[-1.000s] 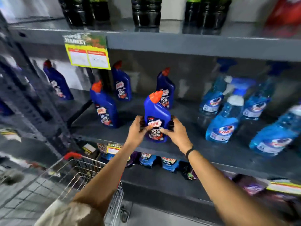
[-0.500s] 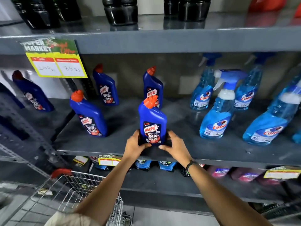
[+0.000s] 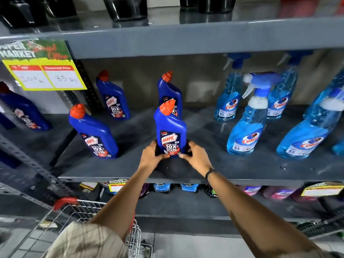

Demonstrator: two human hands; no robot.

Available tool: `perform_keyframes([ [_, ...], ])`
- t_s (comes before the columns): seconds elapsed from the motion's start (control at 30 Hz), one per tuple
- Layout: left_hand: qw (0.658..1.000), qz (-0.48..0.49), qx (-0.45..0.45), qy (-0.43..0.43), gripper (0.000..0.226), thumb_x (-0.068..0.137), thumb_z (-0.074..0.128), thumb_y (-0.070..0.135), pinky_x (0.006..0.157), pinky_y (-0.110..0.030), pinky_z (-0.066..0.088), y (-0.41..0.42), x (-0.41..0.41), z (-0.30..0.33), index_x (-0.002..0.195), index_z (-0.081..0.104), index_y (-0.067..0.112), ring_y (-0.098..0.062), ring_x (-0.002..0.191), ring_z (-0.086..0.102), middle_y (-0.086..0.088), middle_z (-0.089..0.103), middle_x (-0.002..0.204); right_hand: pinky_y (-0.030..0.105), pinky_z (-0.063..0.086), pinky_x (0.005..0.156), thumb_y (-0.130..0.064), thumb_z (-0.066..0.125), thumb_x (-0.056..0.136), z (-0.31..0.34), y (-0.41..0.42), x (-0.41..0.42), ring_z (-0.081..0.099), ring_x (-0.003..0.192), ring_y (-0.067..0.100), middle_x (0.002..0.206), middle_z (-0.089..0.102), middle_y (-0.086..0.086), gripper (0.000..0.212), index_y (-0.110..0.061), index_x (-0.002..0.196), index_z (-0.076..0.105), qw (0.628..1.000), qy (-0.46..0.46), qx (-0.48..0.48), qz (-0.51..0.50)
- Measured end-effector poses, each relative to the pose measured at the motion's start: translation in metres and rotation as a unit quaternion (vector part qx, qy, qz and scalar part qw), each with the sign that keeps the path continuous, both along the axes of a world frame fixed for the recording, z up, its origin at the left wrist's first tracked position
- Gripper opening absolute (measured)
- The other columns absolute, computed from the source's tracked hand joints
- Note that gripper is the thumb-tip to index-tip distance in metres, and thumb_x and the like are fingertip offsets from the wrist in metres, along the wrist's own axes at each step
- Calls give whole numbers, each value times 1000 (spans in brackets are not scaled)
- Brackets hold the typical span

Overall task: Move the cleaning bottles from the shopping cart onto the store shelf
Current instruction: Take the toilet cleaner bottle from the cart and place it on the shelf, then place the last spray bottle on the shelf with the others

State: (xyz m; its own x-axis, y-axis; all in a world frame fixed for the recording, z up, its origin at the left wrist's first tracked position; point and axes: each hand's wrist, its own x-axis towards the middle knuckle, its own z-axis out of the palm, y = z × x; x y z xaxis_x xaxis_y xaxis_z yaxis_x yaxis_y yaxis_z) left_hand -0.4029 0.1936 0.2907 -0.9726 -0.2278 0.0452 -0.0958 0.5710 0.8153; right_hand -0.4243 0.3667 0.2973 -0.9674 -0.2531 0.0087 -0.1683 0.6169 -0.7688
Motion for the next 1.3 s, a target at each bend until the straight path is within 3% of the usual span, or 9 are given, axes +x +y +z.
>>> perform_keyframes([
  [0.27,1000,-9,17,-15,65,67,78,8,100,-39,45,-2,7,3,125,47,6,-29,113,58,-15,63,123,49,45,98,-25,68,80,0,-3,3,56,113,29,120,65,10,53,-16,128,47,999,-7,33,1],
  [0.43,998,-1,46,-30,65,67,77,4,94,-31,45,-3,11,3,125,47,8,-28,110,60,-15,64,121,48,45,100,-22,70,78,0,-4,4,56,116,29,123,64,11,56,-16,129,46,1000,-19,24,5],
  [0.6,987,130,88,30,53,69,76,3,92,-35,47,3,29,-4,115,50,3,-28,103,61,-16,65,111,18,40,95,-15,72,78,-10,18,17,59,113,18,126,62,7,55,-12,128,51,996,0,-88,-30],
  [0.7,963,238,79,100,23,76,71,13,78,-42,53,28,50,-10,87,51,13,-19,72,61,-5,62,81,14,44,86,-21,70,80,-17,51,26,65,96,12,109,71,5,32,-12,111,65,985,72,-112,-112],
  [0.83,984,97,1,152,12,82,65,23,74,-41,51,77,65,-22,84,54,18,-23,75,59,-5,63,80,18,48,72,-19,73,78,-21,103,34,64,76,18,84,70,7,12,-10,81,66,946,133,-154,-254],
  [0.97,985,-81,-65,136,35,79,68,22,90,-25,41,130,38,-16,111,57,12,-24,99,58,-7,66,105,27,42,68,-20,78,71,-19,159,26,53,75,26,81,51,8,31,-12,80,50,919,152,-144,-335],
  [1.13,989,-147,11,-10,86,69,77,10,109,-36,37,172,-17,2,140,28,8,-26,126,48,-17,52,135,35,44,101,-5,80,67,-9,189,-2,50,117,24,131,49,13,78,-4,133,38,964,23,-176,-196],
  [1.2,987,-152,-2,-59,96,65,80,11,110,-35,36,186,-36,6,142,22,10,-26,129,46,-16,49,139,44,39,109,-4,80,68,-5,198,-16,47,127,28,140,46,17,87,-3,139,30,981,-15,-143,-127],
  [1.3,984,-146,-37,-94,95,60,83,17,106,-45,41,201,-57,9,138,28,14,-29,128,47,-12,51,139,36,42,105,-14,81,68,5,205,-34,52,124,29,135,54,15,77,-4,132,40,998,-39,-32,-40],
])
